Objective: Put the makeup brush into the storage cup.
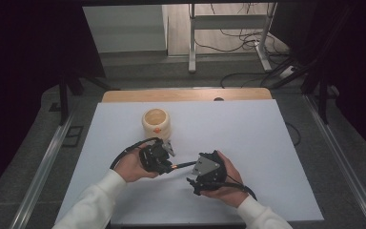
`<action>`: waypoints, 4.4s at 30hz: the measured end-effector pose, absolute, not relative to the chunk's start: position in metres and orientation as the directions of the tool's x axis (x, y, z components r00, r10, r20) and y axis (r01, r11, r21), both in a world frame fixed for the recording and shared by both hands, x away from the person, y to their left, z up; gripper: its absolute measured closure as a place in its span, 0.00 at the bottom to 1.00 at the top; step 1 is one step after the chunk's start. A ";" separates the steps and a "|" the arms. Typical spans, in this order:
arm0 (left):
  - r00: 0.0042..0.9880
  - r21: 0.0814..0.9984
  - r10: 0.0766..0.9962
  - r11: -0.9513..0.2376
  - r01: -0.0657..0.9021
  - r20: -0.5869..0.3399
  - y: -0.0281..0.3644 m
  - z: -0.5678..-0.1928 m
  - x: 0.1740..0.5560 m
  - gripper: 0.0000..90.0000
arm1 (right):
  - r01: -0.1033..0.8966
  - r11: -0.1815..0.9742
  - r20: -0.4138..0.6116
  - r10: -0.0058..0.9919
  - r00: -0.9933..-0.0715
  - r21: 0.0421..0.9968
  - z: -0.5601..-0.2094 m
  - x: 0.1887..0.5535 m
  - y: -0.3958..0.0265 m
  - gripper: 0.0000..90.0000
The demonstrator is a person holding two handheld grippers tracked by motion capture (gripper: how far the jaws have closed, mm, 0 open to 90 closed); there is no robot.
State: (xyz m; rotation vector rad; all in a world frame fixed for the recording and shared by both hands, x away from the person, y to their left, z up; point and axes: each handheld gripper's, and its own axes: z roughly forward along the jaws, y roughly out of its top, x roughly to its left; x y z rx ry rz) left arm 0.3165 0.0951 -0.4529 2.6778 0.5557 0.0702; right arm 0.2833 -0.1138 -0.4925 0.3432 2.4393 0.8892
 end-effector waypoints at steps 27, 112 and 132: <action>0.921 0.401 0.387 -0.837 0.372 -0.047 0.090 -0.452 0.316 0.85 | -0.053 0.809 -0.492 0.302 -0.816 0.585 -0.505 0.293 -0.076 0.59; 0.664 0.762 0.715 -0.300 0.573 -0.218 0.187 -0.492 0.269 0.21 | 0.252 0.404 0.045 0.456 -0.889 0.879 -0.475 0.313 -0.129 0.87; 0.634 0.771 0.736 -0.254 0.584 -0.237 0.198 -0.495 0.265 0.22 | 0.391 0.235 0.250 0.464 -0.849 0.890 -0.475 0.321 -0.144 0.87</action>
